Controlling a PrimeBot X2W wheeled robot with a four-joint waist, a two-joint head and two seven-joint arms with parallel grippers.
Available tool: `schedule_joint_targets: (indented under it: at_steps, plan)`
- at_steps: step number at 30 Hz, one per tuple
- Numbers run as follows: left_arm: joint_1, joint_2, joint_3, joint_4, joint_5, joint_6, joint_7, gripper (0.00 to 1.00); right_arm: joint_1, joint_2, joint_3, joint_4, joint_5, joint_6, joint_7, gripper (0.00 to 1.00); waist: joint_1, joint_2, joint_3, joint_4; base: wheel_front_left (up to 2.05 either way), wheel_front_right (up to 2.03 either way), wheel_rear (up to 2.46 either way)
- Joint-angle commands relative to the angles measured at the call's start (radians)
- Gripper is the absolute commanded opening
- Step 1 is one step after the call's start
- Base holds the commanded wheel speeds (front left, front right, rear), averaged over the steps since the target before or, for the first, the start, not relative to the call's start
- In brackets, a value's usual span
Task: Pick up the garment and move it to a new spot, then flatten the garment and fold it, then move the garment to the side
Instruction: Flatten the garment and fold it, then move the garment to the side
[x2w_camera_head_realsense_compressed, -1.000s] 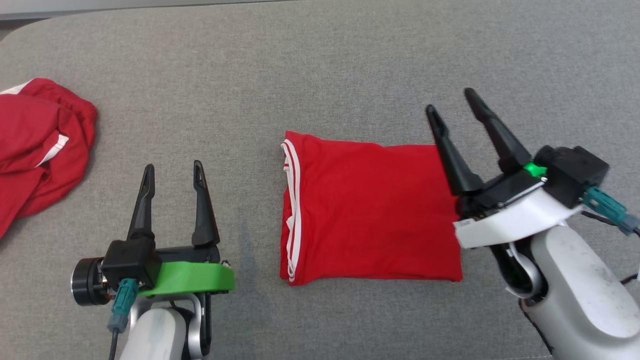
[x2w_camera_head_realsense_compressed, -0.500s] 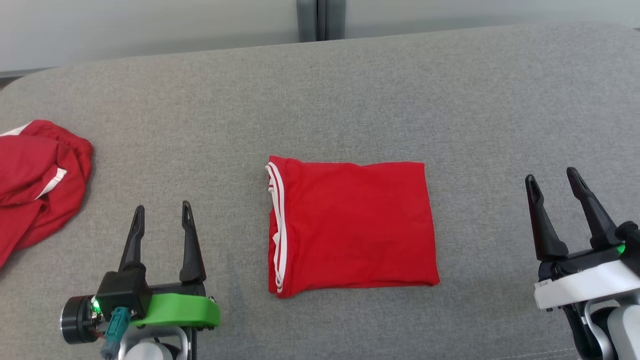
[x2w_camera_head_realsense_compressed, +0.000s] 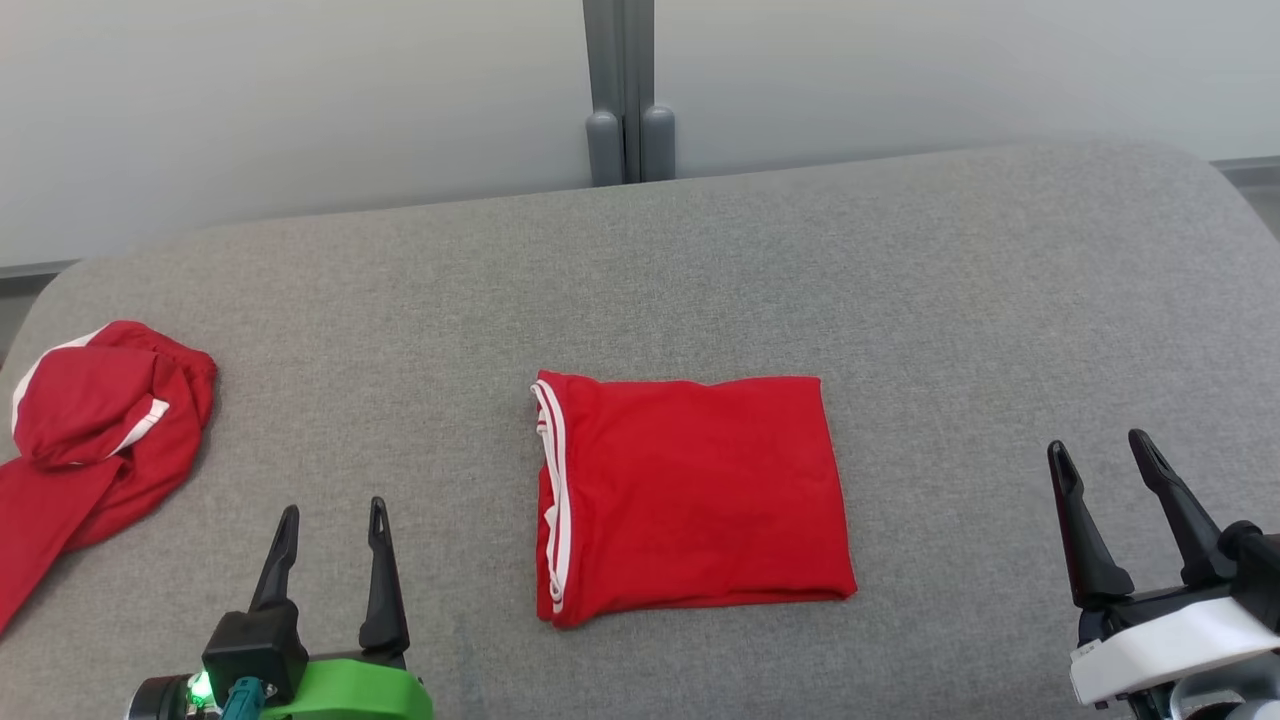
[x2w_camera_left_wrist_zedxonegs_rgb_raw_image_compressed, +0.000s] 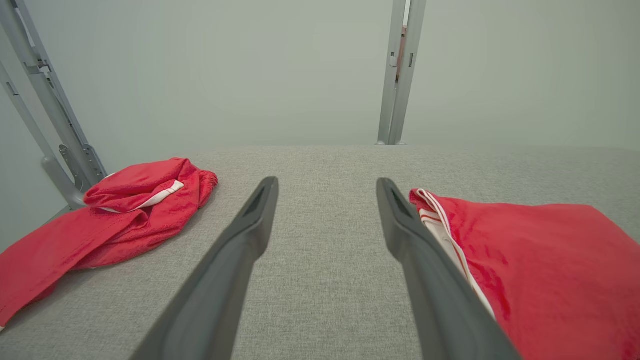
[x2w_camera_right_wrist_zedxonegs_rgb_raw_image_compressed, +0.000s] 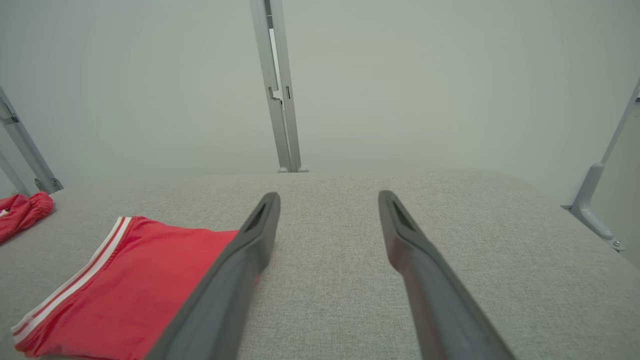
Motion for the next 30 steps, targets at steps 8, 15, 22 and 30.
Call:
schedule_joint_targets:
  at_steps: [8,15,22,30]
  plan:
    - [0.027,0.017,-0.004,-0.003,-0.007,0.005,0.012,1.0,0.035,0.011,-0.017,-0.017,-0.006,0.0,0.024,1.0,0.0,0.0,-0.036,-0.004,0.0,0.0,0.0]
    - [0.028,0.018,-0.009,-0.004,-0.012,0.008,0.014,1.0,0.043,0.008,-0.02,-0.02,-0.009,0.0,0.028,1.0,0.0,0.0,-0.036,-0.004,0.0,0.0,0.0]
    - [0.024,0.021,-0.012,-0.004,-0.015,0.013,0.014,1.0,0.047,0.009,-0.03,-0.025,-0.008,0.0,0.035,1.0,0.0,0.0,-0.037,0.001,0.0,0.0,0.0]
    - [-0.055,0.015,-0.02,-0.033,0.009,0.008,-0.01,1.0,0.006,-0.016,-0.043,-0.019,0.011,0.0,0.052,1.0,0.0,0.0,0.053,0.055,0.0,0.0,0.0]
